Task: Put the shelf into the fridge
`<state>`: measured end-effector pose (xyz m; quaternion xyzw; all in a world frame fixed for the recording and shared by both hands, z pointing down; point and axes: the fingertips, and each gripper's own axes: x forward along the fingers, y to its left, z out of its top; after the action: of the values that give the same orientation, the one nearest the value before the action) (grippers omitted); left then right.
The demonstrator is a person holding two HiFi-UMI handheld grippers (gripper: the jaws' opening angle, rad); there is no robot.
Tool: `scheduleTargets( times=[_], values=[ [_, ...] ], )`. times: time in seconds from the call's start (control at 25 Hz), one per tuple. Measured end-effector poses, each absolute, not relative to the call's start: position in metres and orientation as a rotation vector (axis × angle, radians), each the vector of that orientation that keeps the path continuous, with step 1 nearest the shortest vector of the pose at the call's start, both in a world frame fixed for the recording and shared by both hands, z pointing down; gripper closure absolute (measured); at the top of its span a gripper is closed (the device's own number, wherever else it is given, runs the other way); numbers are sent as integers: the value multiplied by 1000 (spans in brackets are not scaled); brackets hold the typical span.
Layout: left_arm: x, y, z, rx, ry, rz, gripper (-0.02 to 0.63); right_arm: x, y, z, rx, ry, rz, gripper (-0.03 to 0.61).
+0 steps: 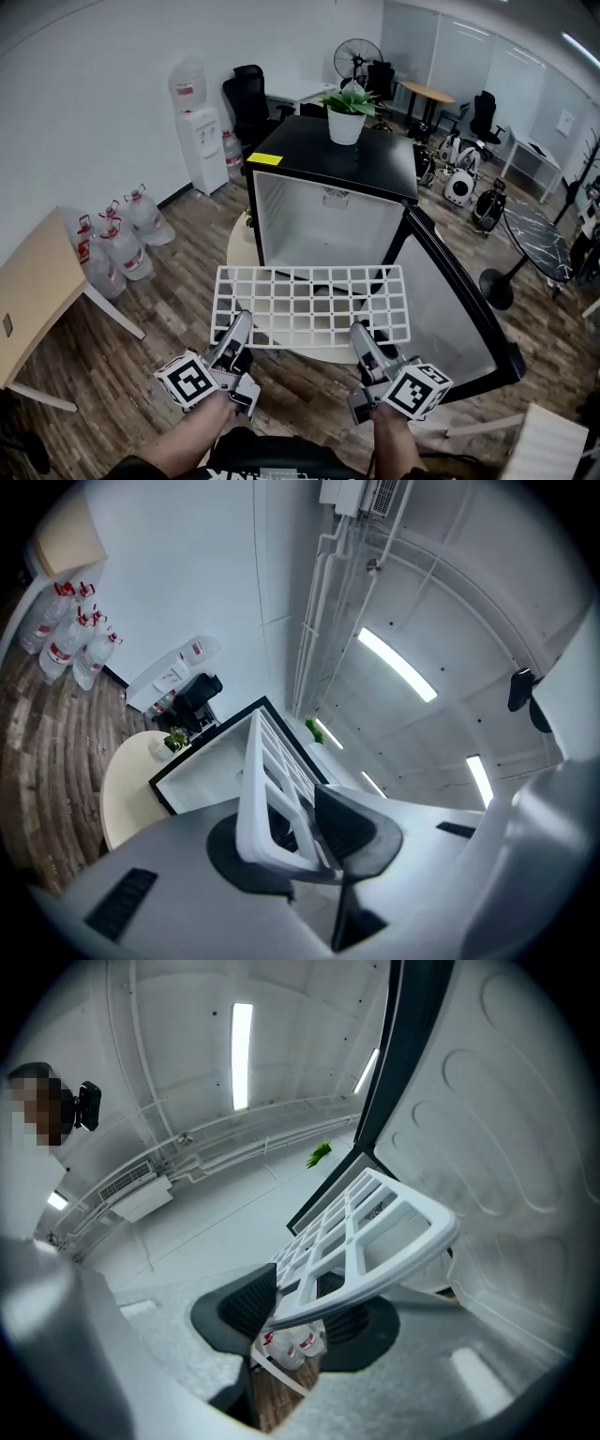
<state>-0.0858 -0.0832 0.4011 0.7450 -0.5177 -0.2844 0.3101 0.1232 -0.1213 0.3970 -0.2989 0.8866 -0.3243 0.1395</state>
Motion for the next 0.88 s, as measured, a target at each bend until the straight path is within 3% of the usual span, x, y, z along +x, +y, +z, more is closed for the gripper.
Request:
scheduleTargets(
  times=[0.88],
  values=[
    [-141, -245, 424, 2061, -1023, -611, 528, 76, -222, 427, -1268, 2320, -966, 451]
  ],
)
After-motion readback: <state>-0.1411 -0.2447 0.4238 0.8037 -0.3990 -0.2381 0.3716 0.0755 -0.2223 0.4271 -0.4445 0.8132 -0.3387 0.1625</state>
